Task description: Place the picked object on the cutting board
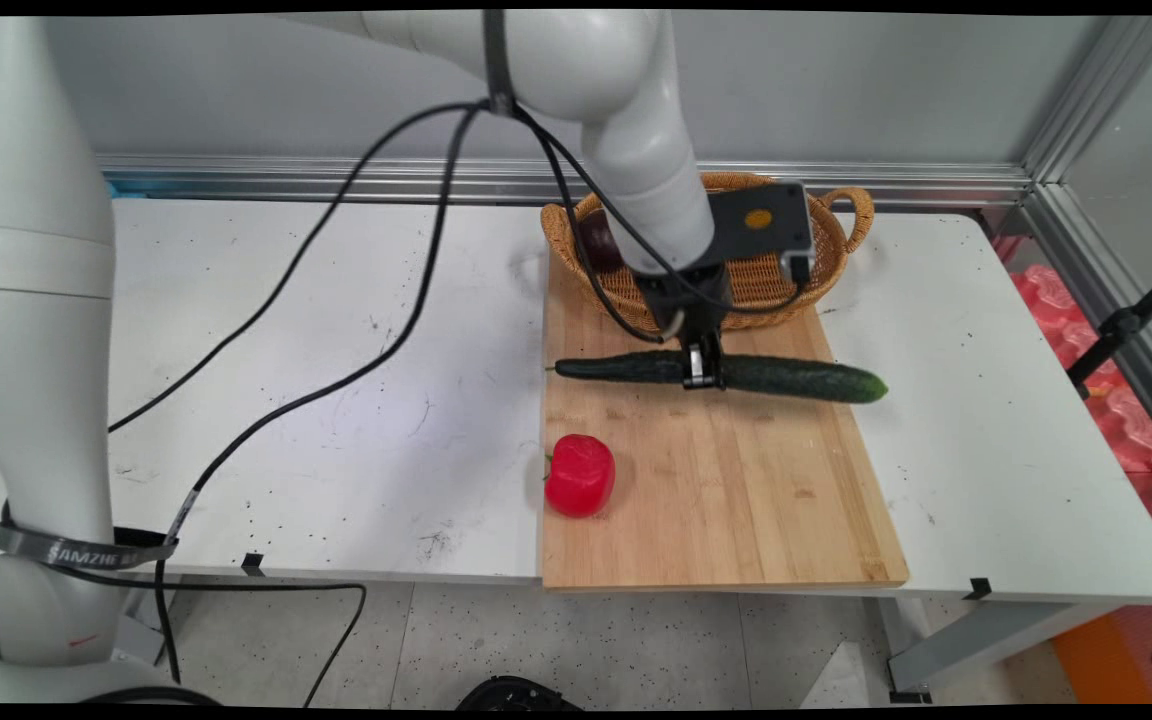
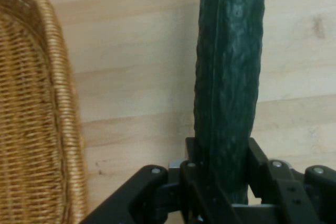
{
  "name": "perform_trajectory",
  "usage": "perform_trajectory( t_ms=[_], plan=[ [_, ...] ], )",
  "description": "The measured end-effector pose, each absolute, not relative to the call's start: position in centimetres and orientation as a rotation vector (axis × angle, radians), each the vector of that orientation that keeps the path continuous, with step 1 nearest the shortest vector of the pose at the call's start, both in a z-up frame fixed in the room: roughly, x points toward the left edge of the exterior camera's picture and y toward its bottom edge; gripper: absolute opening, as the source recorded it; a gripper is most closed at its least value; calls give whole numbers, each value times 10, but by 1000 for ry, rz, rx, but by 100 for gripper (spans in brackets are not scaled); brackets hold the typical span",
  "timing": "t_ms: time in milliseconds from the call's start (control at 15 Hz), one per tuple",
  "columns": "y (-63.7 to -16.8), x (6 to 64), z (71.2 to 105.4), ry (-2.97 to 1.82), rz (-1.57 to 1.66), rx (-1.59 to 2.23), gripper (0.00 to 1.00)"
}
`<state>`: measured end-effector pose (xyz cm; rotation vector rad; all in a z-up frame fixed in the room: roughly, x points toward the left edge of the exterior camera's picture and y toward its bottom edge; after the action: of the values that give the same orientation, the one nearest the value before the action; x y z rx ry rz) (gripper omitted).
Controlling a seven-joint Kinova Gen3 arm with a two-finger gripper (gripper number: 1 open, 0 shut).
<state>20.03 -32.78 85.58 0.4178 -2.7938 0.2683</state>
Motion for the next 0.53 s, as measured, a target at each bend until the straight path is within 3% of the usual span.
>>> perform_trajectory(
  t_ms=[533],
  plan=[
    [-336,190,819,-2851,245,372,0]
  ],
)
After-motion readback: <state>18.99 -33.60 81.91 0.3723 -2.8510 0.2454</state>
